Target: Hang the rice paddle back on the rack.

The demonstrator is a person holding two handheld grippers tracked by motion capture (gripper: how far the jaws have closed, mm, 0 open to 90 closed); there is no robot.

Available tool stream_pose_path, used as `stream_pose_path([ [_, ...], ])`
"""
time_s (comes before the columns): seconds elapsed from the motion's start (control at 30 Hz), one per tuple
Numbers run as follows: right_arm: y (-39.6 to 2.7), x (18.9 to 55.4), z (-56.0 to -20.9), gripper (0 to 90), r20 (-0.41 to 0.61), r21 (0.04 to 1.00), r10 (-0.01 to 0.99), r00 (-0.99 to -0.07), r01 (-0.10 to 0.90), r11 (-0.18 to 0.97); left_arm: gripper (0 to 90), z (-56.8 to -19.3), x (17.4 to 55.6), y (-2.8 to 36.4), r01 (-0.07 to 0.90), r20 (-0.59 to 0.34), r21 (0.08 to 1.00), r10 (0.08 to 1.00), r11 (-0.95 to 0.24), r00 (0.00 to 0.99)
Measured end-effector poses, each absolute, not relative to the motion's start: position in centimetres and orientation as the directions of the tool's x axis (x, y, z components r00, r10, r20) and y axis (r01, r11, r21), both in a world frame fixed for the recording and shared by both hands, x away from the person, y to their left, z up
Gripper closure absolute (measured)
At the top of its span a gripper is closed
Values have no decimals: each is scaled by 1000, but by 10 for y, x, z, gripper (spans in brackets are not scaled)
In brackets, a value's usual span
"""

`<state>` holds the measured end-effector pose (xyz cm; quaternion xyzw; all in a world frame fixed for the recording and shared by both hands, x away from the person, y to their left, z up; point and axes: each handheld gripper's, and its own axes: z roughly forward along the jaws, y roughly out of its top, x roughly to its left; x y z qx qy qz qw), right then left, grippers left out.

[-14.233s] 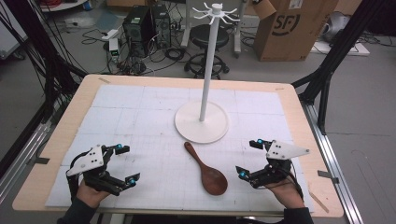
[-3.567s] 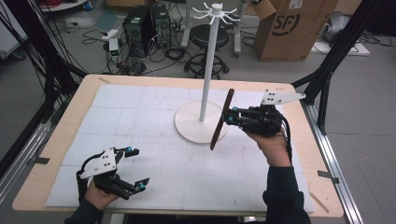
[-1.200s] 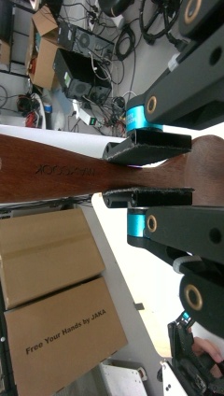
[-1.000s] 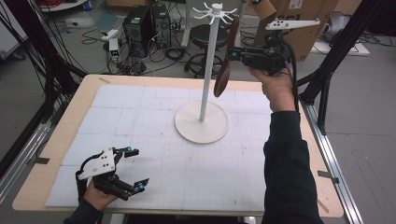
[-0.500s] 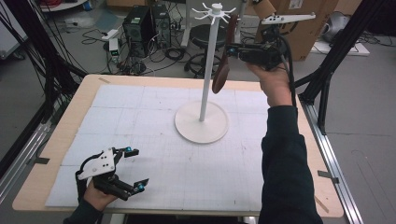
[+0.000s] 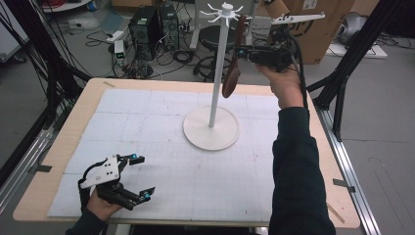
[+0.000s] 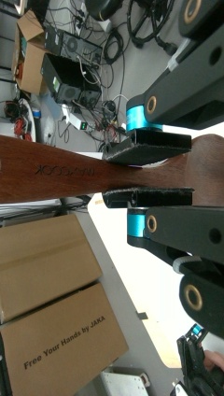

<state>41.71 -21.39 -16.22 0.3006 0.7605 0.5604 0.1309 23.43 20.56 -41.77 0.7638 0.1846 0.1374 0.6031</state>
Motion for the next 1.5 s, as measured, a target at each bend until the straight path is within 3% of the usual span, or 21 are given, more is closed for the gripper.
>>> stream_pose_path([
  [0.13,-215,418,-164,750,162,930,591,-790,323,177,17,-418,234,206,117,-15,973,448,-201,894],
  [0.23,-216,416,-169,634,156,932,593,-790,316,176,17,-418,234,206,117,-14,972,448,-202,894],
  [0.33,-219,415,-175,600,166,933,589,-791,320,166,17,-418,234,206,119,-16,972,451,-201,892],
  [0.53,-227,402,-190,385,182,955,531,-827,277,104,17,-418,234,205,119,-15,971,448,-205,894],
  [0.7,-230,392,-192,280,188,966,486,-853,250,65,17,-418,233,204,120,-16,971,446,-205,895],
  [0.73,-230,387,-192,203,184,969,475,-860,240,58,16,-418,233,203,120,-16,971,446,-206,895],
  [0.97,-234,373,-199,80,176,977,474,-863,211,21,17,-419,233,203,121,-17,971,445,-207,895],
  [1.0,-235,371,-201,29,174,978,474,-863,206,16,17,-419,233,203,122,-18,971,445,-206,895],
  [1.3,-242,352,-215,5,152,987,464,-873,158,-25,16,-419,233,201,121,-17,971,445,-207,895],
  [1.5,-247,340,-231,5,138,987,467,-873,163,14,17,-419,234,201,123,-19,971,446,-206,895],
])
